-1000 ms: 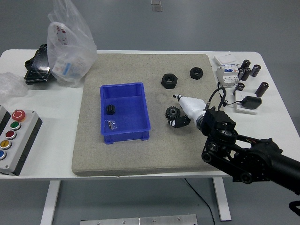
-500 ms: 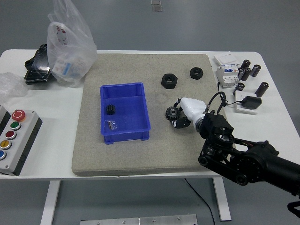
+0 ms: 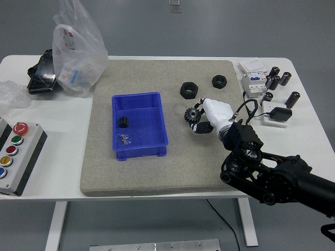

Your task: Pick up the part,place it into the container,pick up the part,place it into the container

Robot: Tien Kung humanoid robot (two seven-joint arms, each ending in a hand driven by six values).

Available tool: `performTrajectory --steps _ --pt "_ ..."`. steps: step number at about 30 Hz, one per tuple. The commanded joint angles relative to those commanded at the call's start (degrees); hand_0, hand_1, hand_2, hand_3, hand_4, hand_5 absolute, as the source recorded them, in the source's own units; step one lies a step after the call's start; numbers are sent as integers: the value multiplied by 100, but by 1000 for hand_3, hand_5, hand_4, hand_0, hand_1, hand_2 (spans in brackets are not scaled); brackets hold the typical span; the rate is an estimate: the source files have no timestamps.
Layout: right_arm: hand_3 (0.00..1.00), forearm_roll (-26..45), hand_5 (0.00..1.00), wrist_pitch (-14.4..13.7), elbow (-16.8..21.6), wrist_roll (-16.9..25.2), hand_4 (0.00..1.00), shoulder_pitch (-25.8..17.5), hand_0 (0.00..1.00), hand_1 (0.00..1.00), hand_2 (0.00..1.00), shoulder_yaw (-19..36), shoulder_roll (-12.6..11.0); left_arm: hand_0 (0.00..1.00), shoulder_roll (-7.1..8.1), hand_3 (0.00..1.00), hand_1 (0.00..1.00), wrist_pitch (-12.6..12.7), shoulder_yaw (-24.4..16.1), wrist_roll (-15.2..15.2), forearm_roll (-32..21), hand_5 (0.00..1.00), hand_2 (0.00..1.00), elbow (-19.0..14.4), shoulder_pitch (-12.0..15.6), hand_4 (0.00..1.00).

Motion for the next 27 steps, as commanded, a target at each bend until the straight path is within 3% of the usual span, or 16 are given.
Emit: performTrajectory --steps 7,8,13,14,19,20,25,26,27 --pt "355 -155 126 -362 648 0 606 304 326 588 417 -305 117 831 4 889 765 0 3 12 -8 829 757 0 0 910" --pt "562 -185 107 -354 710 0 625 357 347 596 540 -392 137 830 6 889 765 0 5 13 -11 830 757 0 -2 911" --pt "562 -337 107 -69 851 0 625 503 347 596 540 -570 220 830 6 889 765 0 16 30 0 830 757 0 1 911" --pt "720 -340 163 4 861 0 559 525 373 662 713 -590 236 830 7 889 765 1 14 38 13 829 755 0 3 910" --pt "720 -322 163 260 878 0 559 580 373 662 713 -629 282 830 6 889 765 1 16 52 25 829 755 0 8 910" --pt "898 -304 145 329 880 0 618 591 413 736 829 -633 288 829 5 889 765 0 17 53 25 828 755 0 7 909" --pt "898 -195 145 627 891 0 618 618 413 736 829 -622 309 829 11 889 765 -2 17 45 21 828 755 0 -10 909" --pt "959 -184 152 678 894 0 652 620 463 774 880 -615 312 829 15 889 765 -3 18 40 16 827 755 0 -14 909" --pt "959 -179 152 711 896 0 652 621 463 774 880 -609 314 829 16 889 765 -3 18 38 14 827 755 0 -16 909"
